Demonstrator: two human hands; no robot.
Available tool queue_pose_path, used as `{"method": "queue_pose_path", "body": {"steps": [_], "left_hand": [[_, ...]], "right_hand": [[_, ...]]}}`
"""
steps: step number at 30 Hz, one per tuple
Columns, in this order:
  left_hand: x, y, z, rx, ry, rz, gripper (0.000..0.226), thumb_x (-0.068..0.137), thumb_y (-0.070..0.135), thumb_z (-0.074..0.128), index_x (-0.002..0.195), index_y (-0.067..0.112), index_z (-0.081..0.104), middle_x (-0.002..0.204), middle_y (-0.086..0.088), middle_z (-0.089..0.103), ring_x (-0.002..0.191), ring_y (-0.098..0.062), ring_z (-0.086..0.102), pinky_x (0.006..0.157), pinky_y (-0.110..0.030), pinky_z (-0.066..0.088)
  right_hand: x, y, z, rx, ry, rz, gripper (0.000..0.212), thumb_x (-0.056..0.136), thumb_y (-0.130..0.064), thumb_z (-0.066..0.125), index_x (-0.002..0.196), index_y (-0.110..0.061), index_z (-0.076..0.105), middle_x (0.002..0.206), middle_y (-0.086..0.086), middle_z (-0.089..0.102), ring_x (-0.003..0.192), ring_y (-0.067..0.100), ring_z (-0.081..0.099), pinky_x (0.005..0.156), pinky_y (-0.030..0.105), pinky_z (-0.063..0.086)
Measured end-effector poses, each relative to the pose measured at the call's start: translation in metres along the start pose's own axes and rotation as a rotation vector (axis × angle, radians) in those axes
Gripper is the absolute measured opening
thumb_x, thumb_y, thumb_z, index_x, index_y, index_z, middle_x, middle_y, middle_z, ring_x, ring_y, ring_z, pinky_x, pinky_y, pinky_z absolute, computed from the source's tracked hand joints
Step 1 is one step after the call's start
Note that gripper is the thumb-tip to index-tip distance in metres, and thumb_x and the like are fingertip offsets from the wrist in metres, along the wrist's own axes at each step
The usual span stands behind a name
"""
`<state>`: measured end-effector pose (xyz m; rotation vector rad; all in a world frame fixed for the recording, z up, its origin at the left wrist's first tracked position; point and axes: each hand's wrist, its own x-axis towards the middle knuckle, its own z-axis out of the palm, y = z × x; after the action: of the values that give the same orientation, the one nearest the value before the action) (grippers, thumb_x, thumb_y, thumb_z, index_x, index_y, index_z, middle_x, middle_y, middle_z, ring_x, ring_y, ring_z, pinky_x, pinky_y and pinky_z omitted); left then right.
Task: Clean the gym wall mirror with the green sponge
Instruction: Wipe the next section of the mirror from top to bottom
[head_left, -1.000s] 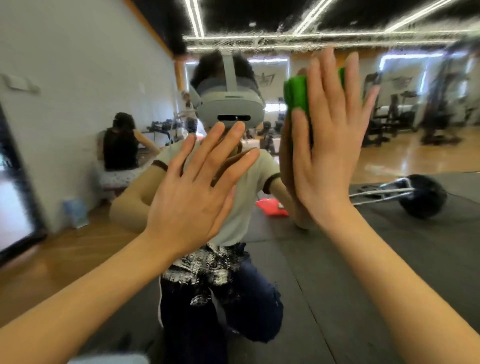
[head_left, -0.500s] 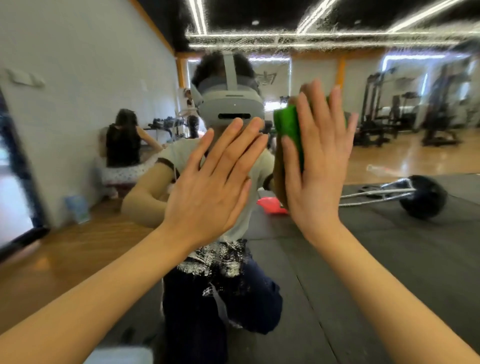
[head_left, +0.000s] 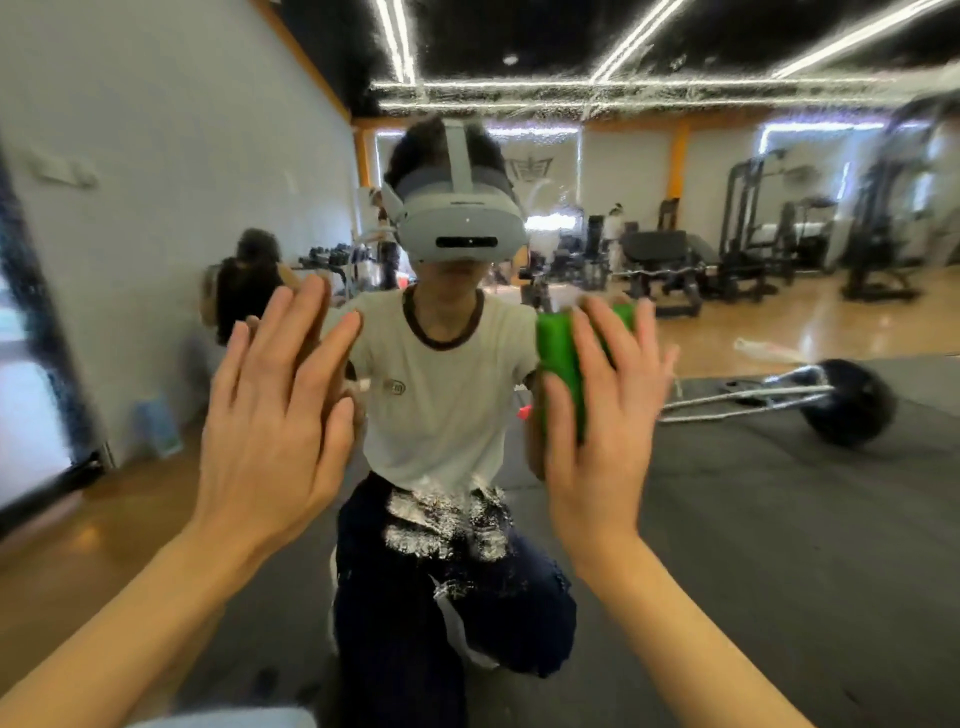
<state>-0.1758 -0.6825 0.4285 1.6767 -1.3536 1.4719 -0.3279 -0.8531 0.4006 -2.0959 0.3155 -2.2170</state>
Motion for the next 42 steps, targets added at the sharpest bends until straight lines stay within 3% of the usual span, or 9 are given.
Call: {"method": "queue_pose_path", "body": {"steps": [5, 8, 13, 19, 22, 26, 33, 37, 42], "left_hand": [[-0.003, -0.003, 0.007, 0.046, 0.031, 0.018, 0.057, 0.1, 0.024, 0.037, 0.155, 0.008, 0.03, 0.163, -0.016, 0.023, 0.156, -0.015, 0.003, 0.126, -0.034, 0.003], [-0.003, -0.004, 0.009, 0.04, 0.049, 0.021, 0.056, 0.101, 0.024, 0.037, 0.154, 0.009, 0.031, 0.162, -0.015, 0.023, 0.156, -0.015, 0.004, 0.126, -0.034, 0.003], [-0.005, -0.003, 0.011, 0.036, 0.074, 0.029, 0.055, 0.102, 0.023, 0.036, 0.154, 0.008, 0.031, 0.162, -0.014, 0.023, 0.156, -0.015, 0.004, 0.126, -0.034, 0.003], [-0.005, -0.003, 0.009, 0.033, 0.043, 0.024, 0.055, 0.104, 0.024, 0.035, 0.155, 0.008, 0.03, 0.163, -0.015, 0.022, 0.156, -0.015, 0.002, 0.126, -0.035, 0.003], [-0.006, -0.005, 0.011, 0.032, 0.053, 0.034, 0.054, 0.104, 0.024, 0.035, 0.155, 0.008, 0.03, 0.163, -0.015, 0.022, 0.156, -0.017, 0.004, 0.126, -0.036, 0.004], [-0.007, -0.006, 0.014, 0.033, 0.072, 0.038, 0.054, 0.104, 0.024, 0.034, 0.155, 0.008, 0.03, 0.163, -0.016, 0.023, 0.156, -0.017, 0.004, 0.126, -0.036, 0.004], [-0.007, -0.004, 0.011, 0.025, 0.072, 0.037, 0.053, 0.104, 0.023, 0.036, 0.154, 0.005, 0.035, 0.161, -0.02, 0.026, 0.154, -0.022, 0.011, 0.126, -0.037, 0.007], [-0.008, -0.006, 0.012, 0.027, 0.074, 0.042, 0.053, 0.104, 0.023, 0.035, 0.154, 0.006, 0.033, 0.162, -0.018, 0.023, 0.155, -0.024, 0.012, 0.126, -0.037, 0.007], [-0.007, -0.008, 0.013, 0.013, 0.085, 0.058, 0.054, 0.104, 0.023, 0.036, 0.154, 0.006, 0.032, 0.162, -0.019, 0.023, 0.152, -0.032, 0.016, 0.126, -0.035, 0.004]], "right_hand": [[0.012, -0.023, 0.023, -0.005, -0.208, -0.42, 0.038, 0.102, -0.019, 0.059, 0.138, -0.006, 0.058, 0.147, 0.011, 0.052, 0.142, 0.031, 0.039, 0.121, 0.051, 0.028], [0.01, 0.024, -0.015, 0.019, -0.216, -0.201, 0.036, 0.103, -0.024, 0.058, 0.136, -0.011, 0.059, 0.145, 0.004, 0.049, 0.14, 0.02, 0.037, 0.122, 0.034, 0.025], [-0.021, 0.018, -0.005, -0.154, 0.028, -0.063, 0.04, 0.105, -0.014, 0.045, 0.14, 0.004, 0.048, 0.148, 0.016, 0.044, 0.149, 0.037, 0.02, 0.121, 0.061, 0.019], [-0.022, 0.009, 0.009, -0.338, -0.185, -0.619, 0.051, 0.105, -0.018, 0.055, 0.152, -0.011, 0.036, 0.159, 0.003, 0.036, 0.148, 0.027, 0.03, 0.123, 0.041, 0.026], [-0.022, 0.06, -0.039, -0.323, -0.23, -0.449, 0.049, 0.103, -0.01, 0.05, 0.15, -0.005, 0.036, 0.165, 0.001, 0.024, 0.153, 0.023, 0.021, 0.125, 0.037, 0.015], [-0.04, 0.041, -0.026, -0.33, 0.003, -0.149, 0.038, 0.105, -0.012, 0.044, 0.14, 0.004, 0.043, 0.152, 0.018, 0.039, 0.144, 0.041, 0.026, 0.123, 0.04, 0.016], [-0.032, 0.008, 0.009, -0.339, -0.183, -0.651, 0.048, 0.1, -0.019, 0.065, 0.144, -0.009, 0.047, 0.154, 0.004, 0.044, 0.147, 0.026, 0.033, 0.116, 0.043, 0.036], [-0.045, 0.062, -0.042, -0.325, -0.163, -0.378, 0.038, 0.106, -0.013, 0.047, 0.14, 0.003, 0.043, 0.167, -0.001, 0.019, 0.155, 0.024, 0.011, 0.125, 0.043, 0.015], [-0.022, 0.016, -0.006, -0.233, -0.089, -0.278, 0.042, 0.106, -0.012, 0.042, 0.144, 0.005, 0.044, 0.155, 0.013, 0.036, 0.146, 0.041, 0.022, 0.124, 0.045, 0.015]]}}
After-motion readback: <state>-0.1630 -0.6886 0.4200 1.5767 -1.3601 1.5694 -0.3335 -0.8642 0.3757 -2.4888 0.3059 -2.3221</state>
